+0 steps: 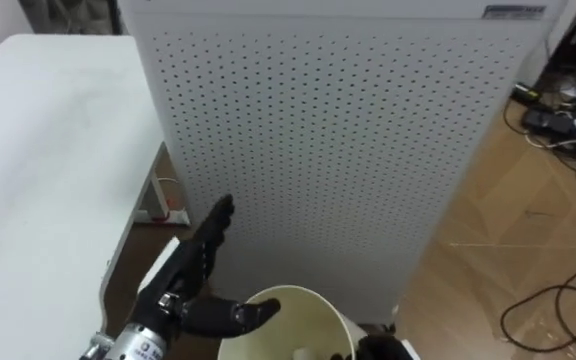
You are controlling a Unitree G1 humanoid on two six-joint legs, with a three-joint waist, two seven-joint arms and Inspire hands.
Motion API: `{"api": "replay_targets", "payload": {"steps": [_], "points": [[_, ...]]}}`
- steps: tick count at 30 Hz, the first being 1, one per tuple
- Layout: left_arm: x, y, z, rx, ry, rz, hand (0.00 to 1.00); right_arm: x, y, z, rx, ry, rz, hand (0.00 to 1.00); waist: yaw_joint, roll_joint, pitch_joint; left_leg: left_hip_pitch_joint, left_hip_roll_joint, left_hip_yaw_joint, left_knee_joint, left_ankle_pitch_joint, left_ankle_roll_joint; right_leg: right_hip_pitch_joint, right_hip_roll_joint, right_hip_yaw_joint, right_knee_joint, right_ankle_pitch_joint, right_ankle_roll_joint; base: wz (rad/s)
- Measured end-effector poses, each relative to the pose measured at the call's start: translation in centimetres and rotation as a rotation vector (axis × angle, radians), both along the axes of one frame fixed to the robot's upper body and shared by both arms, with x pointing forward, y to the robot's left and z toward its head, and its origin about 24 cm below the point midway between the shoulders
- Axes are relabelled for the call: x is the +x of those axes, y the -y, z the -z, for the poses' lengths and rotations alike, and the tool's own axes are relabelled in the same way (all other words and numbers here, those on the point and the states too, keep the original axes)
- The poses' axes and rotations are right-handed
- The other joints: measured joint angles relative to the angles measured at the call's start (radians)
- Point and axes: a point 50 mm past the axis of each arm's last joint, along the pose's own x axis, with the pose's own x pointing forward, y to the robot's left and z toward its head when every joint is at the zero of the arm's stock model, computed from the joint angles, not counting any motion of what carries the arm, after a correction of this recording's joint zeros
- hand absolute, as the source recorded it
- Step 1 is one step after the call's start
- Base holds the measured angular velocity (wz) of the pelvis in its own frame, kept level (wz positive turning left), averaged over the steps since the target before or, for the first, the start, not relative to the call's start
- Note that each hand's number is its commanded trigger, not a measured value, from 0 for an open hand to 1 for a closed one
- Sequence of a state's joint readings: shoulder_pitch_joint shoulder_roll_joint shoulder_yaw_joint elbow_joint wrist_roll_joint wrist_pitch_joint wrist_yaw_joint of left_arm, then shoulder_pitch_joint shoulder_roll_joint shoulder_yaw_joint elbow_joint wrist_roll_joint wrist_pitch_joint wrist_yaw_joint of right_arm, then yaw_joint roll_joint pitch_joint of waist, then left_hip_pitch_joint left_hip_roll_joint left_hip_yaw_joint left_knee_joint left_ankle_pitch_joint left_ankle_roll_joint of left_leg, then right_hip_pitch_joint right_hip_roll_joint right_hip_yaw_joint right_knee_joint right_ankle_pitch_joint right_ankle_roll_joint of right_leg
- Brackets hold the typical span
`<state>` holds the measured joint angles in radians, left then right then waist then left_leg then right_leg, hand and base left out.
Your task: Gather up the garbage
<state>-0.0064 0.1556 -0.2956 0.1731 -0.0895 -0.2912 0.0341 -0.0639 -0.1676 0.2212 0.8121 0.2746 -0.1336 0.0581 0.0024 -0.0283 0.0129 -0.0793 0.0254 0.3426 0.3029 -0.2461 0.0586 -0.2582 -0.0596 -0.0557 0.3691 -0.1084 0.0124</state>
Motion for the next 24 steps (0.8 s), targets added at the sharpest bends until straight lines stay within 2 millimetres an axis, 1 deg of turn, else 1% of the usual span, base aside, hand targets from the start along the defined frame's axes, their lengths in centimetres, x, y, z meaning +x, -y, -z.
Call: {"api": "replay_targets", "payload": {"steps": [1, 2, 3, 4, 6, 9, 12, 13, 14, 15, 16, 17, 18, 19, 20, 21, 22, 23, 24], "points": [[0.1, -0.2, -0.7, -0.005, 0.037, -0.021, 0.00, -0.1, -0.2, 0.1, 0.006, -0.002, 0.001, 1.00, 0.001, -0.004, -0.0023, 0.015, 0.001, 0.011, -0.008, -0.001, -0.001, 0.007, -0.004, -0.016, 0.000, 0.001, -0.002, -0.27], [0.1, -0.2, -1.2, -0.017, 0.073, -0.038, 0.00, -0.2, -0.4, 0.1, 0.012, -0.003, 0.001, 1.00, 0.002, -0.007, -0.0021, 0.030, 0.003, 0.020, -0.017, -0.001, -0.002, 0.016, -0.011, -0.044, -0.004, 0.004, -0.006, -0.27], [0.1, -0.3, -1.4, -0.017, 0.088, -0.044, 0.00, -0.2, -0.4, 0.1, 0.015, -0.003, 0.002, 1.00, 0.003, -0.010, -0.0028, 0.036, 0.004, 0.026, -0.021, -0.001, -0.002, 0.018, -0.012, -0.053, -0.007, 0.006, -0.007, -0.27], [0.0, -0.3, -1.7, -0.013, 0.108, -0.057, 0.00, -0.2, -0.6, 0.1, 0.017, 0.002, -0.002, 1.00, 0.005, -0.014, -0.0053, 0.046, 0.005, 0.036, -0.030, -0.001, -0.004, 0.021, -0.012, -0.058, -0.009, 0.008, -0.009, -0.17], [-0.1, -0.3, -1.7, 0.013, 0.121, -0.069, 0.00, -0.3, -0.6, 0.2, 0.014, 0.005, -0.013, 1.00, 0.002, -0.014, -0.0051, 0.067, 0.007, 0.036, -0.034, -0.001, -0.007, 0.042, -0.008, -0.062, -0.012, 0.008, -0.009, -0.06], [-0.2, -0.3, -1.9, 0.038, 0.142, -0.083, 0.00, -0.9, -0.7, 0.4, 0.019, -0.004, -0.022, 1.00, 0.002, -0.016, -0.0050, 0.089, 0.015, 0.035, -0.045, -0.005, -0.014, 0.069, -0.002, -0.082, -0.032, 0.009, -0.011, 0.00], [-0.3, -0.3, -2.9, 0.057, 0.197, -0.086, 0.00, -1.6, -0.8, 0.4, 0.031, 0.002, -0.034, 1.00, -0.001, -0.013, -0.0041, 0.104, 0.024, 0.031, -0.049, -0.007, -0.020, 0.089, 0.006, -0.093, -0.048, 0.008, -0.013, 0.03], [-0.4, -0.4, -3.4, 0.073, 0.224, -0.094, 0.00, -2.0, -0.9, 0.5, 0.040, -0.006, -0.049, 1.00, 0.000, -0.013, -0.0037, 0.115, 0.032, 0.035, -0.043, -0.013, -0.028, 0.097, 0.013, -0.101, -0.051, 0.006, -0.016, -0.14], [-0.6, -0.6, -4.0, 0.079, 0.254, -0.105, 0.00, -2.2, -1.0, 0.5, 0.051, -0.008, -0.063, 1.00, 0.003, -0.013, -0.0037, 0.124, 0.039, 0.041, -0.040, -0.019, -0.035, 0.106, 0.020, -0.115, -0.058, 0.003, -0.021, -0.21], [-0.6, -0.7, -4.2, 0.078, 0.266, -0.113, 0.00, -2.2, -1.0, 0.5, 0.054, -0.004, -0.068, 1.00, 0.005, -0.013, -0.0034, 0.126, 0.043, 0.046, -0.036, -0.022, -0.038, 0.108, 0.023, -0.116, -0.059, 0.003, -0.024, -0.39], [-0.9, -1.1, -4.7, 0.074, 0.289, -0.136, 0.00, -2.0, -1.3, 0.2, 0.060, 0.011, -0.080, 1.00, 0.009, -0.008, -0.0014, 0.128, 0.056, 0.069, -0.015, -0.034, -0.047, 0.107, 0.034, -0.120, -0.058, 0.000, -0.033, -0.57], [-1.0, -1.5, -4.8, 0.078, 0.298, -0.163, 0.00, -1.9, -1.4, 0.1, 0.063, 0.019, -0.089, 1.00, 0.021, -0.006, 0.0000, 0.126, 0.066, 0.080, 0.025, -0.040, -0.057, 0.108, 0.038, -0.141, -0.054, -0.001, -0.045, -0.70], [-1.0, -1.8, -4.7, 0.082, 0.295, -0.174, 0.00, -1.9, -1.5, 0.1, 0.063, 0.017, -0.093, 1.00, 0.031, -0.008, 0.0007, 0.123, 0.070, 0.080, 0.054, -0.041, -0.057, 0.111, 0.039, -0.149, -0.054, -0.002, -0.051, -0.81], [-1.3, -2.3, -4.4, 0.083, 0.280, -0.203, 0.00, -2.1, -1.6, 0.2, 0.068, 0.012, -0.106, 1.00, 0.036, -0.003, 0.0030, 0.112, 0.081, 0.041, 0.128, -0.041, -0.057, 0.135, 0.044, -0.150, -0.061, -0.006, -0.063, -0.62], [-1.4, -2.5, -4.2, 0.086, 0.274, -0.221, 0.00, -2.2, -1.6, 0.3, 0.073, 0.010, -0.113, 1.00, 0.029, 0.004, 0.0100, 0.058, 0.087, -0.043, 0.259, -0.033, -0.048, 0.153, 0.044, -0.122, -0.061, -0.027, -0.078, -0.43], [-1.4, -2.6, -4.1, 0.086, 0.272, -0.223, 0.00, -2.4, -1.6, 0.3, 0.073, 0.006, -0.111, 1.00, 0.028, 0.006, 0.0106, 0.020, 0.085, -0.092, 0.320, -0.024, -0.045, 0.157, 0.047, -0.105, -0.053, -0.036, -0.081, -0.13], [-1.4, -2.3, -4.1, 0.076, 0.271, -0.223, 0.00, -2.8, -1.3, 0.5, 0.068, -0.006, -0.103, 1.00, 0.027, 0.005, 0.0105, -0.037, 0.059, -0.161, 0.364, -0.036, -0.035, 0.159, 0.050, -0.071, -0.037, -0.057, -0.075, -0.04], [-1.4, -2.2, -4.2, 0.067, 0.282, -0.217, 0.00, -3.0, -1.2, 0.6, 0.062, -0.013, -0.088, 1.00, 0.032, 0.003, 0.0110, -0.097, 0.022, -0.192, 0.326, -0.037, -0.033, 0.160, 0.053, -0.028, -0.033, -0.069, -0.070, -0.13], [-1.5, -2.2, -4.2, 0.065, 0.285, -0.217, 0.00, -3.1, -0.9, 0.7, 0.056, -0.017, -0.080, 1.00, 0.035, -0.002, 0.0123, -0.128, 0.002, -0.203, 0.287, -0.028, -0.038, 0.160, 0.053, -0.005, -0.032, -0.071, -0.069, -0.34]]}}
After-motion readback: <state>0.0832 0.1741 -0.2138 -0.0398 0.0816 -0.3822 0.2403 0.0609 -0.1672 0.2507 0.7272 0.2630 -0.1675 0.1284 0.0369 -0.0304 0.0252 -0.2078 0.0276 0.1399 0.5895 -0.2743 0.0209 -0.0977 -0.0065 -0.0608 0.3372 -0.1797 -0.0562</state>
